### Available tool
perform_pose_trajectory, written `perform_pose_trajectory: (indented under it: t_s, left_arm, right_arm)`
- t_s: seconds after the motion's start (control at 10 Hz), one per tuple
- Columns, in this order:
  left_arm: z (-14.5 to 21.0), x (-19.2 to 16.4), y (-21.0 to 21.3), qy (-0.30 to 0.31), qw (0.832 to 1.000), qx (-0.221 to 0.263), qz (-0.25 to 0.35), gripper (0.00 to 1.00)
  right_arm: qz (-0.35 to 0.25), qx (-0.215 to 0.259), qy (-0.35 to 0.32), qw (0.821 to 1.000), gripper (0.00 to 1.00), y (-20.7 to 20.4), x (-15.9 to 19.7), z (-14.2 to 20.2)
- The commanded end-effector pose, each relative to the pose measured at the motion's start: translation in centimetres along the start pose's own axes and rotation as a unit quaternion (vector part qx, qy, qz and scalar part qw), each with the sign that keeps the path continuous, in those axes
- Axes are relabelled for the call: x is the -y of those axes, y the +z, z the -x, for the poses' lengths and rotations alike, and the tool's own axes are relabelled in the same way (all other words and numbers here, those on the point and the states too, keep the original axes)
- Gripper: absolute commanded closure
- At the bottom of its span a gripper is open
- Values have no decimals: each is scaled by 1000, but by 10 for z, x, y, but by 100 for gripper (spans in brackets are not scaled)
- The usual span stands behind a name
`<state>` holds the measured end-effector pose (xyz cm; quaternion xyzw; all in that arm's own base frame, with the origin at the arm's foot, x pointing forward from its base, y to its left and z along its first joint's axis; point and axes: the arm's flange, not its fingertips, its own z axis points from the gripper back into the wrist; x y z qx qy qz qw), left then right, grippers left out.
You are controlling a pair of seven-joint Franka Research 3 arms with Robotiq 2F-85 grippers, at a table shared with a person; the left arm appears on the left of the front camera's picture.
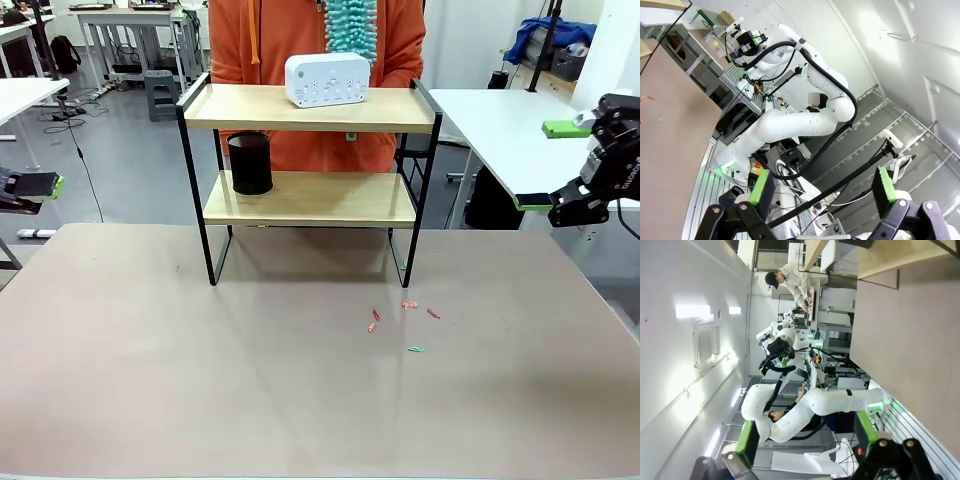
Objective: Clean the shelf.
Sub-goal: Hand the Duster back to the human.
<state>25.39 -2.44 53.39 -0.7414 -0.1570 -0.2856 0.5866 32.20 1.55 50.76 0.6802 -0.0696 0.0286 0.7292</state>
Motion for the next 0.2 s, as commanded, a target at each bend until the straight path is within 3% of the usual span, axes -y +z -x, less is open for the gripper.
perform_pose_trajectory:
  t_s: [0.0,0.1]
  left_arm:
    - [2,2,0,-6,1000,0,2,0]
    - [2,2,0,-6,1000,0,2,0]
  right_arm:
    - [-1,-4,3,1000,0,0,-2,1]
    - [-1,-4,3,1000,0,0,-2,1]
